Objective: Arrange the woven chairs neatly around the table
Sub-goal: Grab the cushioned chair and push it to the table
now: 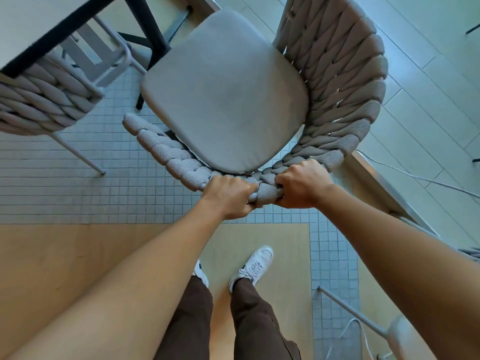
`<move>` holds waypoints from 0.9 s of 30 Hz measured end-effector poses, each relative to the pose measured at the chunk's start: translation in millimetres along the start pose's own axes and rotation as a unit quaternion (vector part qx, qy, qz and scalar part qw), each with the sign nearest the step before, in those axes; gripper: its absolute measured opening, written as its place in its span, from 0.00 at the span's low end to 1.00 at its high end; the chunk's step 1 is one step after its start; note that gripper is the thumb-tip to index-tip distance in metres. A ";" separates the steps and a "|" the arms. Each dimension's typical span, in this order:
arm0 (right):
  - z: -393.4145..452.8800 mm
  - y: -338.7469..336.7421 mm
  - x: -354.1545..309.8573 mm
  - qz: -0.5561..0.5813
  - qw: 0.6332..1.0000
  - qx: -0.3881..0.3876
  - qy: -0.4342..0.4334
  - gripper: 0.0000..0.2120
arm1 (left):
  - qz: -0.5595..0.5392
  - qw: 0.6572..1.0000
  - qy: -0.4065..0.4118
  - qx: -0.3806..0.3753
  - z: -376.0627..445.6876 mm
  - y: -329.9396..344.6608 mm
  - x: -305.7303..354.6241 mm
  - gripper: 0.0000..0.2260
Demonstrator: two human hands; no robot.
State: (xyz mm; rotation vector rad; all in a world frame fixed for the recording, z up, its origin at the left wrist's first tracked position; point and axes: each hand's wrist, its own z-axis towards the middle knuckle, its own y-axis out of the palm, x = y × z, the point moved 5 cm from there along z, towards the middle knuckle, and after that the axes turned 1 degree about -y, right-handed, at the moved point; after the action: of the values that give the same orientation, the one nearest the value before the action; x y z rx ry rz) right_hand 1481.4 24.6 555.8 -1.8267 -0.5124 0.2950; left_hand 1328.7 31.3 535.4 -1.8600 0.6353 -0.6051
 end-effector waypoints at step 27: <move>104.0 -24.4 -1.5 -0.008 0.999 -0.010 -0.036 0.24 | 0.010 0.999 -0.005 0.031 19.3 -21.3 -98.8 0.21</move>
State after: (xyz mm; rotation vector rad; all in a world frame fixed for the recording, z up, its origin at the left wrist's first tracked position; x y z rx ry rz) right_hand 1428.8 117.1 546.6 -1.8354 -0.5814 0.3482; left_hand 1272.3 117.4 537.1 -1.7960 0.6213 -0.5948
